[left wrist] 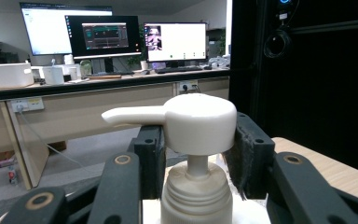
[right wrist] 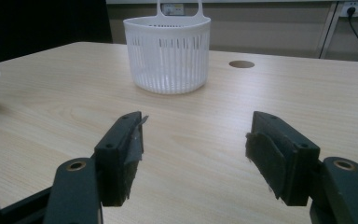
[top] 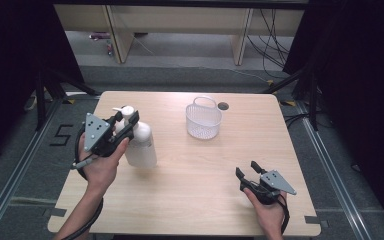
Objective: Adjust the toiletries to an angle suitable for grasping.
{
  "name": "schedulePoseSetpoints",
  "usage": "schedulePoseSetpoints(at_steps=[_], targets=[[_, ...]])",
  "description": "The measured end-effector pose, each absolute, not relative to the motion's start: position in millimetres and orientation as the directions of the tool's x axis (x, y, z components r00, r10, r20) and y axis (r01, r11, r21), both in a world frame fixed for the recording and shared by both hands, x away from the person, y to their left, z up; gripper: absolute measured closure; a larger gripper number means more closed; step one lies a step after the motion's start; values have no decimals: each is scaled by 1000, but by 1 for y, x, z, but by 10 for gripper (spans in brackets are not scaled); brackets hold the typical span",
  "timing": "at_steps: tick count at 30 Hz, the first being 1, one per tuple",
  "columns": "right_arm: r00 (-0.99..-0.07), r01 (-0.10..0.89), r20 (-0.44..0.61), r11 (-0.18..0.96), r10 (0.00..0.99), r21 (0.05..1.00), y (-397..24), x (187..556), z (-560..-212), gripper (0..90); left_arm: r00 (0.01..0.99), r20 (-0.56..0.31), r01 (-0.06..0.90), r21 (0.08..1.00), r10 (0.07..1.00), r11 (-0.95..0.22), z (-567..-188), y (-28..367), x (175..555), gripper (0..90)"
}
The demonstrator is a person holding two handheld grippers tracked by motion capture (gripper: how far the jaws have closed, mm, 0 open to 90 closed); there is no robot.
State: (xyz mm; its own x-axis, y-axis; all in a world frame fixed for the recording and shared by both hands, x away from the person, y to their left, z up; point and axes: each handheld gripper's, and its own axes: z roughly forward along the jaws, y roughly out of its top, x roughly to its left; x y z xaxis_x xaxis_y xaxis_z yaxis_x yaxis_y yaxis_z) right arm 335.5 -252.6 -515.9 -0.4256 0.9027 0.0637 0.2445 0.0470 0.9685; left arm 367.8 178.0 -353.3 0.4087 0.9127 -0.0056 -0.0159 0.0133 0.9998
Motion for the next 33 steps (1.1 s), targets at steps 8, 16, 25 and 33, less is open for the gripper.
schedulePoseSetpoints(at_steps=[8,16,25,33], targets=[[-426,250,70,43,902,967,-252,335,-516,359,432,5,-30,999,902,10,-348,166,375,594],[-425,230,42,63,904,971,-254,336,-516,359,445,1,-37,999,896,17,-344,158,381,594],[-428,232,43,64,903,971,-254,336,-516,359,460,24,-60,998,888,4,-338,149,388,594],[-432,244,71,41,899,969,-253,335,-516,358,478,8,-50,999,879,19,-336,142,391,595]])
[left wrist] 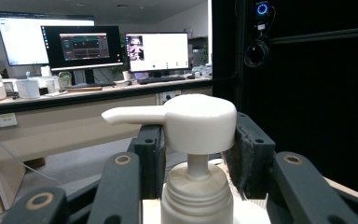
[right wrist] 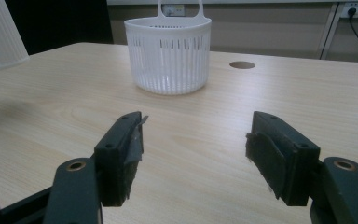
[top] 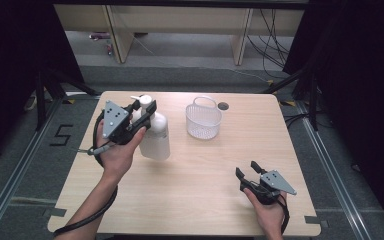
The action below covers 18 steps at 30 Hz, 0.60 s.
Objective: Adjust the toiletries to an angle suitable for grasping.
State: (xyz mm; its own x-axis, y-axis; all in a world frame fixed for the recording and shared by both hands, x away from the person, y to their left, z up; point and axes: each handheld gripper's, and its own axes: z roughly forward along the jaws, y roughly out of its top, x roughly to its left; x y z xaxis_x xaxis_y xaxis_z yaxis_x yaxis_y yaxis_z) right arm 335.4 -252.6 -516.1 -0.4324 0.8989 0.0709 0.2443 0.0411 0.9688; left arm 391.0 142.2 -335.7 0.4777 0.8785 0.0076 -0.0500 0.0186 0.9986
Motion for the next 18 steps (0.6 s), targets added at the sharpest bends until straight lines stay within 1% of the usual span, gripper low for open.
schedulePoseSetpoints(at_steps=[3,4,5,7,8,9,10,11,14,15,17,18], targets=[[-426,258,59,58,903,964,-254,333,-515,355,481,19,-61,998,876,12,-334,142,394,595],[-426,258,59,58,903,964,-254,333,-515,355,486,-3,-45,999,874,28,-334,141,394,595],[-427,244,70,41,901,969,-254,334,-516,354,484,16,-62,998,875,16,-332,141,396,595],[-419,260,83,31,904,965,-255,332,-515,351,487,18,-67,998,873,17,-330,140,398,595],[-419,260,83,31,904,965,-255,332,-515,351,490,-1,-55,998,872,31,-329,138,398,595],[-429,227,52,52,902,973,-257,334,-516,351,489,17,-71,997,872,20,-327,138,400,595],[-433,229,83,20,898,973,-255,334,-516,350,499,25,-80,997,866,17,-326,137,402,595],[-431,225,72,30,900,974,-257,334,-516,350,498,17,-70,997,867,21,-325,135,403,595],[-437,239,89,20,895,971,-255,334,-516,349,503,18,-73,997,864,22,-322,132,405,595],[-433,255,87,29,897,966,-255,333,-515,349,506,17,-73,997,863,24,-322,130,406,595],[-425,246,72,39,902,968,-256,333,-515,349,513,18,-74,997,858,23,-320,128,406,594],[-420,264,97,19,902,964,-254,332,-515,349,517,17,-76,997,856,27,-320,126,407,595]])
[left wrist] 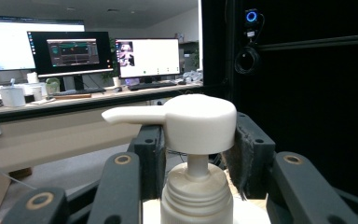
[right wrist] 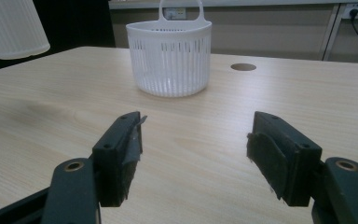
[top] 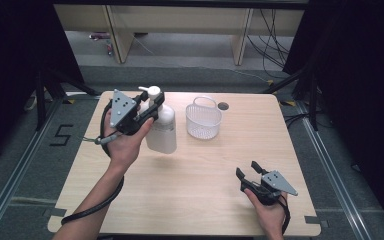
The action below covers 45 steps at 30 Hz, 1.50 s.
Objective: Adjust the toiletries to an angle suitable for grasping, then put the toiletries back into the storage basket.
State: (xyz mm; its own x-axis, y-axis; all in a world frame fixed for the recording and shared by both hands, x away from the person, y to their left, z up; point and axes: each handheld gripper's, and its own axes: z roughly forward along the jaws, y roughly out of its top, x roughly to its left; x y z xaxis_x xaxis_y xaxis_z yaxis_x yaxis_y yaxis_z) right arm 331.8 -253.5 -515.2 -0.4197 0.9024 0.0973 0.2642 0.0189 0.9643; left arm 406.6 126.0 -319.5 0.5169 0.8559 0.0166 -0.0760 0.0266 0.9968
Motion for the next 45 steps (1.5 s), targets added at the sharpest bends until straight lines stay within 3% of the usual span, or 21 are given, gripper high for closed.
schedulePoseSetpoints(at_steps=[7,45], targets=[[-432,230,76,28,899,973,-256,334,-516,348,532,13,-84,996,847,37,-312,116,407,595],[-426,262,72,47,902,964,-255,331,-515,344,558,46,-119,993,829,25,-297,83,436,594]])
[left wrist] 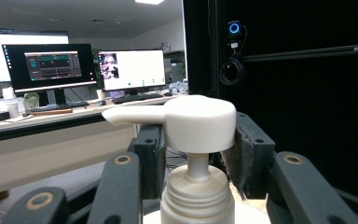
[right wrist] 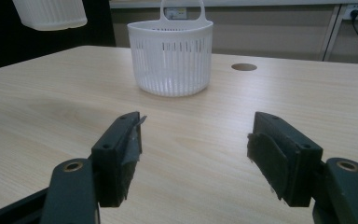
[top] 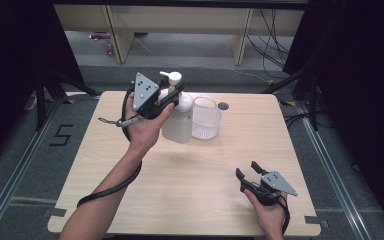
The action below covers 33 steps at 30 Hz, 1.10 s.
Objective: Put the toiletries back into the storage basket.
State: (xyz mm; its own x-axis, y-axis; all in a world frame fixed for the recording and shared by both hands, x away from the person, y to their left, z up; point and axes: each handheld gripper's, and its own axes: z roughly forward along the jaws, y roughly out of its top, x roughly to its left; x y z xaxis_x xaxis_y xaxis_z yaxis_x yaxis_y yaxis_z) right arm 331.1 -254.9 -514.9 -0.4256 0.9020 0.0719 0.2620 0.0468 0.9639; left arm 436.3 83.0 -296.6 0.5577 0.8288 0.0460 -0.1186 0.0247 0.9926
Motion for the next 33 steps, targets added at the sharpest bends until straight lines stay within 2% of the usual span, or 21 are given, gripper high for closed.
schedulePoseSetpoints(at_steps=[33], targets=[[-422,270,102,17,901,963,-254,331,-515,343,571,22,-95,995,820,40,-287,59,474,595]])
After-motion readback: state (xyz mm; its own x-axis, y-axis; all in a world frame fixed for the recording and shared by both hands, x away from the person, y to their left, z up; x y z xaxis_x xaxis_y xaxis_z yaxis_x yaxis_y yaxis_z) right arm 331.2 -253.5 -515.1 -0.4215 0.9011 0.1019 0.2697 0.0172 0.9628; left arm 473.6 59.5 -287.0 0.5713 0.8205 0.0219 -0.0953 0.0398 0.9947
